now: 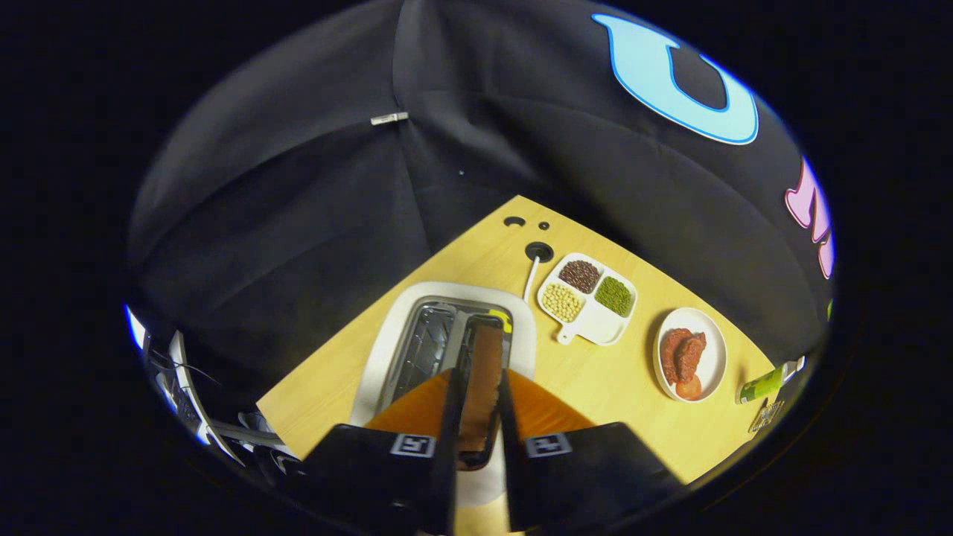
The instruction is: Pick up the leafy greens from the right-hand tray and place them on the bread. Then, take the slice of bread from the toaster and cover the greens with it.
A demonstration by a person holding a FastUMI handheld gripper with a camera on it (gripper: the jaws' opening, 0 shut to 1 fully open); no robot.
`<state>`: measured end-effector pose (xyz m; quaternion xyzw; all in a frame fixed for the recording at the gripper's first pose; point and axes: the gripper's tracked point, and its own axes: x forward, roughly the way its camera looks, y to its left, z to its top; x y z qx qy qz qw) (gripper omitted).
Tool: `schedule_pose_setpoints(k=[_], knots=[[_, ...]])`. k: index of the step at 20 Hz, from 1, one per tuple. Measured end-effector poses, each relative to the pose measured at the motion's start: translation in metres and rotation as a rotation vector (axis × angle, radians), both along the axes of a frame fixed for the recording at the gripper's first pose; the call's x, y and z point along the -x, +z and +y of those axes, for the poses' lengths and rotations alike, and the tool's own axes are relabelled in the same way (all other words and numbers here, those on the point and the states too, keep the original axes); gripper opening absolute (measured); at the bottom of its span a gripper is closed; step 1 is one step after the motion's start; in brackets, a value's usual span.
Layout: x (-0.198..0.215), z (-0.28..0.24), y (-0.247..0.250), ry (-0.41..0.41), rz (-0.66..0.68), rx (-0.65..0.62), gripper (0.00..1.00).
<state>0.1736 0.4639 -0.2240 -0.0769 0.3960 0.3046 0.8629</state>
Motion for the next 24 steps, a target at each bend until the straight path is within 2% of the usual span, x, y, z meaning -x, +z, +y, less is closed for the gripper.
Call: schedule_pose_setpoints(k=[1,5,11,17,21,24], knots=[[0.001,-0.001,0.006,-0.004,0.000,-0.013,0.20],[0.003,0.009,0.009,0.037,-0.022,-0.034,0.14],[0.004,0.000,0.047,0.034,-0.083,-0.114,0.14],[0.013,-0.027,0.106,0.009,-0.152,-0.221,0.14],[0.022,-0.065,0.147,-0.033,-0.188,-0.312,0.14],[0.029,-0.110,0.158,-0.098,-0.200,-0.353,0.14]])
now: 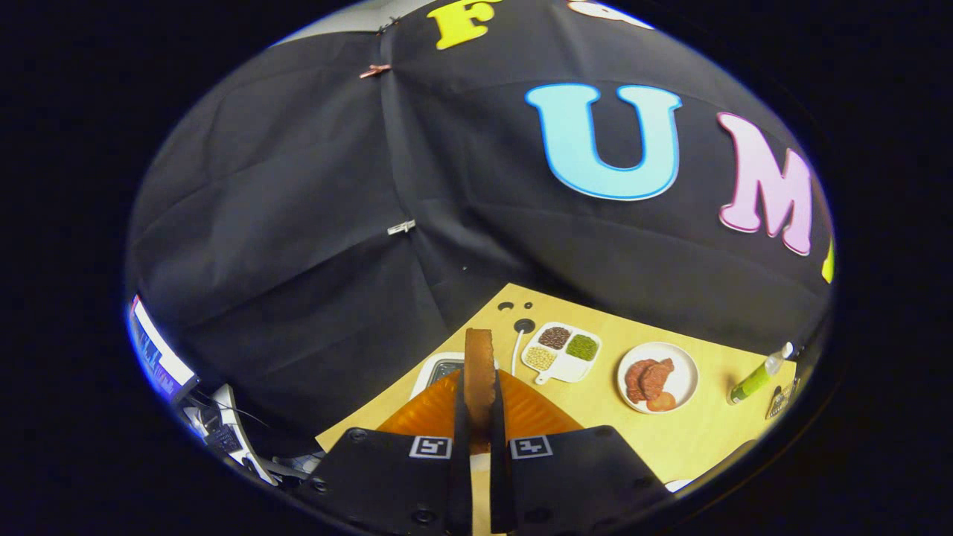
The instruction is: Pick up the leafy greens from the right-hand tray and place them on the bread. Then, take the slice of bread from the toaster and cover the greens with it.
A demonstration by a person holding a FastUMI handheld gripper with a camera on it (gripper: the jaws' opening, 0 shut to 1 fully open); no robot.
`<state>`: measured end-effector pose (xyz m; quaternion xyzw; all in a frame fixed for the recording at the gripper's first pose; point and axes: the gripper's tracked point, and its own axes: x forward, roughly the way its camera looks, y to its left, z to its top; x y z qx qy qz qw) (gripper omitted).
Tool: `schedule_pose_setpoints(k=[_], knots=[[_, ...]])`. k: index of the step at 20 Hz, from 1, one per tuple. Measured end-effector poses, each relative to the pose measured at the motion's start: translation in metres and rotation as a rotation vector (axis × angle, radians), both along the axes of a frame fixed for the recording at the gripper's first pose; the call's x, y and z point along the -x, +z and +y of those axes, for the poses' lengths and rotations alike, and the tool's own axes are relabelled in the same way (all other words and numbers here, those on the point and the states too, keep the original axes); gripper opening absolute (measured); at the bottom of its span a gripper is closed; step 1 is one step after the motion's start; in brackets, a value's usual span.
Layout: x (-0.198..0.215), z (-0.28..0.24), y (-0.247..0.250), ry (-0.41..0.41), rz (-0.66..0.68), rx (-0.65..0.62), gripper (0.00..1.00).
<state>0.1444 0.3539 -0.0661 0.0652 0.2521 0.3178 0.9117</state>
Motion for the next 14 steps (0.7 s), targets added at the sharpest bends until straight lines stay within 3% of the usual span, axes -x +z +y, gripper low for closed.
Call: schedule_pose_setpoints(k=[3,8,14], knots=[[0.008,-0.049,-0.006,-0.066,0.020,-0.020,0.14],[0.018,-0.121,-0.061,-0.180,0.094,0.002,0.14],[0.032,-0.171,-0.125,-0.295,0.182,0.010,0.14]])
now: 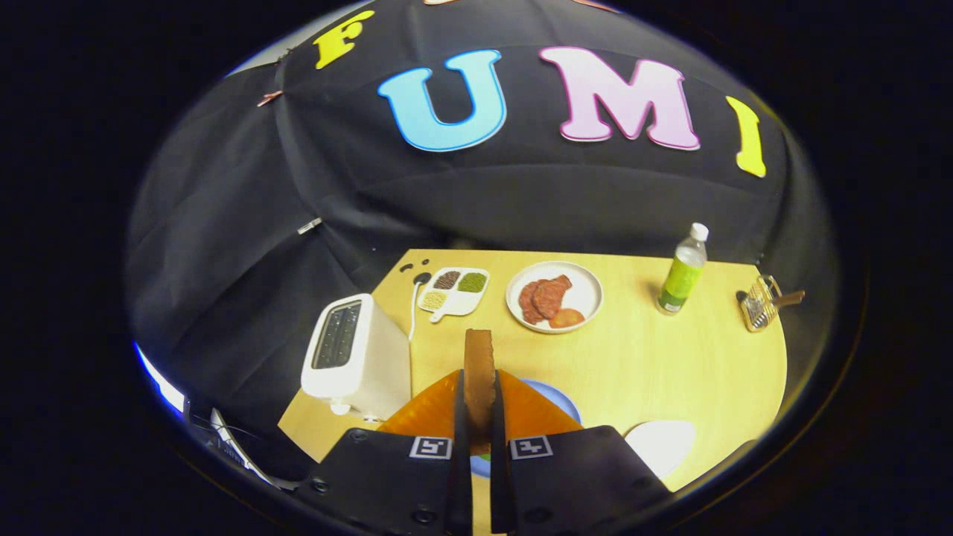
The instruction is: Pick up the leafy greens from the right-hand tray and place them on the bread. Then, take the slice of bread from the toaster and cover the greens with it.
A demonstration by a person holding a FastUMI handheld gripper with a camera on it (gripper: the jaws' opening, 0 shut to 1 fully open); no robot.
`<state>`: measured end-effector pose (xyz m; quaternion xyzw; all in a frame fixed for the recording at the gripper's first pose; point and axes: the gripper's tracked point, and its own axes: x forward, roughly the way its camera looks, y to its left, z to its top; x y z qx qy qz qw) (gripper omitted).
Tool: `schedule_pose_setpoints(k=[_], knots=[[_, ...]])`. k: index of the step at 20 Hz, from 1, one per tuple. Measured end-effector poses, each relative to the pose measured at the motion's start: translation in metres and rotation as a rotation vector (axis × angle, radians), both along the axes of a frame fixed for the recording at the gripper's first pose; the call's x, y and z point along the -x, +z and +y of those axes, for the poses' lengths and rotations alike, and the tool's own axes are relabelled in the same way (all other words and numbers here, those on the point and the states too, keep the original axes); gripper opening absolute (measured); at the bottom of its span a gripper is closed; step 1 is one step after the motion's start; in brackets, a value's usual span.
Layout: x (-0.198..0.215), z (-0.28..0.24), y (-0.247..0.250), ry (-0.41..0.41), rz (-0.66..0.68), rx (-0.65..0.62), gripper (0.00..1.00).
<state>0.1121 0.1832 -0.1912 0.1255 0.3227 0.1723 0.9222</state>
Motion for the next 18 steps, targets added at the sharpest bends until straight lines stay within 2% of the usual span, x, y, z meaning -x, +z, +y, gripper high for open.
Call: schedule_pose_setpoints(k=[4,10,18], knots=[[0.002,0.001,-0.033,-0.068,0.029,-0.053,0.14],[0.007,0.027,-0.074,-0.084,0.101,-0.146,0.14],[-0.001,0.023,-0.125,-0.187,0.198,-0.305,0.14]])
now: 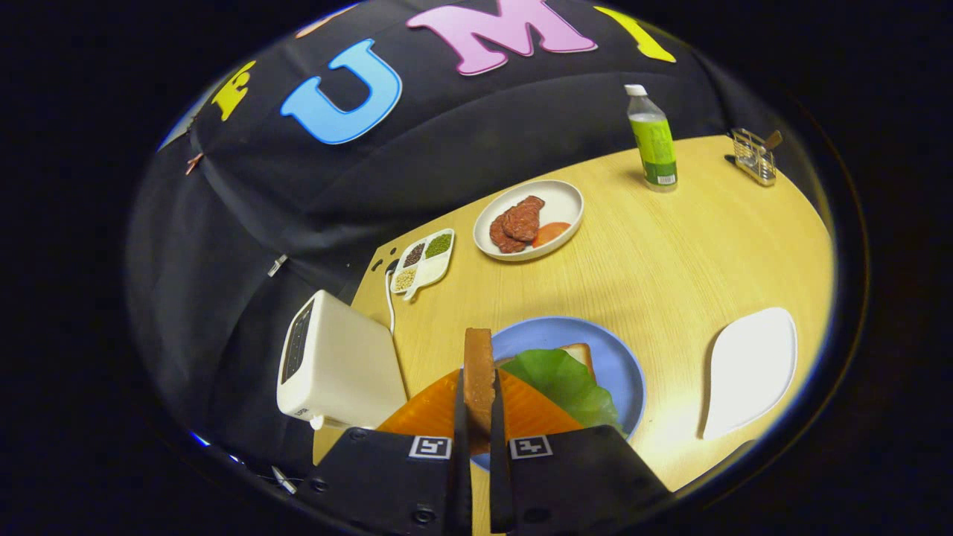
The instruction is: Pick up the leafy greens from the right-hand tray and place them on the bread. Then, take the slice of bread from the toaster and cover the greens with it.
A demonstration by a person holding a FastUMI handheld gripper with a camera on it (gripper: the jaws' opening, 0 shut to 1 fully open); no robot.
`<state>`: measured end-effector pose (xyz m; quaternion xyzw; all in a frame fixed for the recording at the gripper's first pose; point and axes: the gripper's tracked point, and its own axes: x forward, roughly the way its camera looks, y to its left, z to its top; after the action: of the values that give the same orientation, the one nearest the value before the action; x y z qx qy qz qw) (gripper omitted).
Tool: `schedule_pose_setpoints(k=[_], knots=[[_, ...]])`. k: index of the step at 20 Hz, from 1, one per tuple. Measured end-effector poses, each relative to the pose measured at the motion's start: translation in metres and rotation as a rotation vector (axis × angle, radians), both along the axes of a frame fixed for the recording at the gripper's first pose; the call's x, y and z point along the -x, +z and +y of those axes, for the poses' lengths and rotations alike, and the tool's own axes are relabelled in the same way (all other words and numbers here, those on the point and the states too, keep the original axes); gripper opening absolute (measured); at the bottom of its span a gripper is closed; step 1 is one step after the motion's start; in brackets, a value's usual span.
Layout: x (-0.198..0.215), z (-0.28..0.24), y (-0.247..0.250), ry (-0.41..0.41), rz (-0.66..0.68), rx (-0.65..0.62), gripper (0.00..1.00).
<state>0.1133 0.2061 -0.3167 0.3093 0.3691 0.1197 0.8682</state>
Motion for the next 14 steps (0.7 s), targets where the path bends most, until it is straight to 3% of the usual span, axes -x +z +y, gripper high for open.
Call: schedule_pose_setpoints(k=[7,14], knots=[[0.004,-0.032,-0.047,-0.017,0.040,0.050,0.16],[0.006,-0.057,-0.076,-0.042,0.118,0.098,0.54]])
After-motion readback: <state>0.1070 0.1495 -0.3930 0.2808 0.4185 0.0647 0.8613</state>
